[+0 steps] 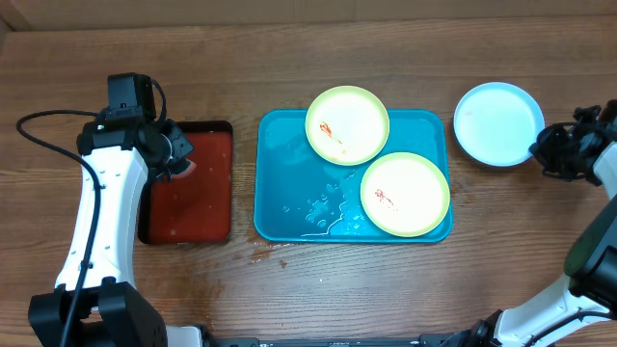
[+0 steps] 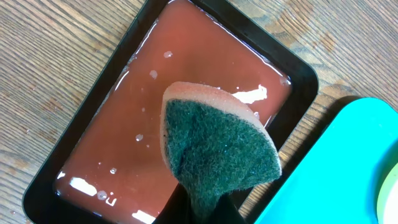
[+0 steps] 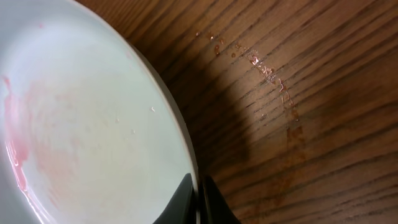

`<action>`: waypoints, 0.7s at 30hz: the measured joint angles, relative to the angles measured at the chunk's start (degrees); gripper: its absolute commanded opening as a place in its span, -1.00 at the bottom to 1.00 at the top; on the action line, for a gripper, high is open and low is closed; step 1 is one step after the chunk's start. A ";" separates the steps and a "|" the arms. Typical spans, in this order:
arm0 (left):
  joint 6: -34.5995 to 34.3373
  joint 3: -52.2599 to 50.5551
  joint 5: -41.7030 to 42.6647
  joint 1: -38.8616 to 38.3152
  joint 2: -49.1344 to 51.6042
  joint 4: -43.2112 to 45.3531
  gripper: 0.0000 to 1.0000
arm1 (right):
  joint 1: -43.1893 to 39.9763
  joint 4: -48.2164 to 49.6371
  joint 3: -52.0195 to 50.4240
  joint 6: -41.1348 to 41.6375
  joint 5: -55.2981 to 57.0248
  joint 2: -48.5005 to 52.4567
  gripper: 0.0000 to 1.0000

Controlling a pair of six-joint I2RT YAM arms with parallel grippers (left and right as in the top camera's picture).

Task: Clean dirty plates on tray and stack at the side
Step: 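Carry the white plate right and set it on the table, then grasp the upper yellow plate rim with the right gripper, pull it down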

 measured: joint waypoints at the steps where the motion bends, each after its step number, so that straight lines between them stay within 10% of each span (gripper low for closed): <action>1: 0.00 0.00 0.00 0.00 0.00 0.00 -0.91 | 0.17 0.66 -0.52 0.13 0.57 0.00 -0.93; 4: 0.00 -0.02 0.00 0.00 0.00 0.00 -0.91 | 0.72 1.62 -1.36 0.59 2.95 0.00 -0.90; 8: 0.00 -0.02 0.00 0.00 0.00 0.00 -0.92 | 1.29 1.88 -1.55 1.62 5.92 0.00 -0.10; 21: 0.00 -0.02 0.00 0.00 0.00 0.50 -0.92 | 5.25 -8.98 10.99 1.79 -4.50 -0.04 0.24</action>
